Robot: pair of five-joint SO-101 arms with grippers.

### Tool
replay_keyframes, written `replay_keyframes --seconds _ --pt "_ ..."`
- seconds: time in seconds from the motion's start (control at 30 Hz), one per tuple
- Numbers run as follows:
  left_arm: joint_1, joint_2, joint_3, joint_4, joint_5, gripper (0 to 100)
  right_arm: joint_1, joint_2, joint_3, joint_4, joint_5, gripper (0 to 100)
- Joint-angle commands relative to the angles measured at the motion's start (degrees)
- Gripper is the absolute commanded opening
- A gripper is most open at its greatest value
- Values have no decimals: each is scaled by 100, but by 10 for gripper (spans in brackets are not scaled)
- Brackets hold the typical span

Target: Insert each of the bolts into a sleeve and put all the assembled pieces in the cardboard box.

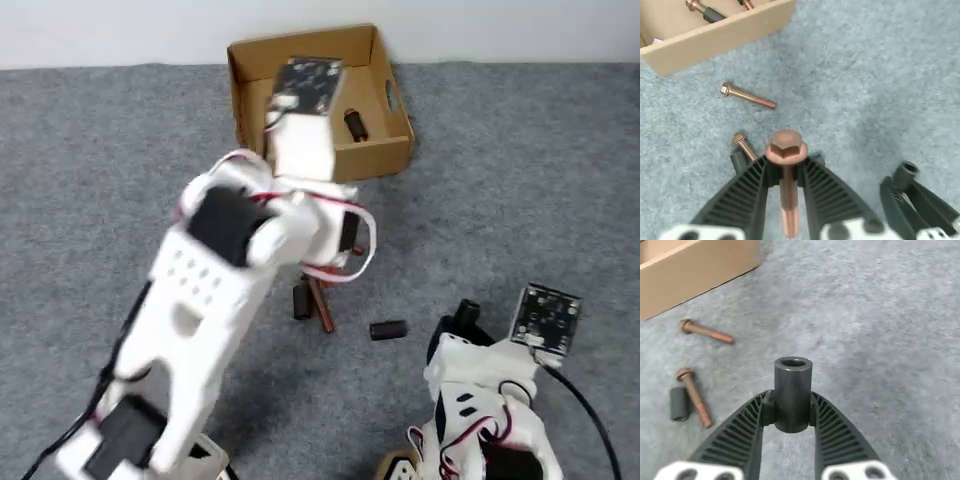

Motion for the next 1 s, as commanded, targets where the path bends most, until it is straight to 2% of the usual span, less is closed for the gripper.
replay_keyframes --seconds 0.0,0.13,0.4,0.63,0.77,0.83,0.97 --pt "26 -1046 400 -53 35 4 -400 31 -53 -154 70 8" --pt "0 -1934 1103 -141 35 4 -734 31 -35 -207 70 8" --pt "0 -3262 2404 -193 343 5 -1965 40 -53 -215 70 8" --pt "0 -4563 3996 -1073 352 5 -2668 40 -149 -215 70 8" --pt "0 -5635 4971 -1591 352 5 -3495 40 -149 -233 246 8" --pt "0 -6198 5420 -1776 352 5 -3908 40 -149 -374 299 8" --pt "0 -7244 6202 -2145 343 5 -4189 40 -167 -787 563 8"
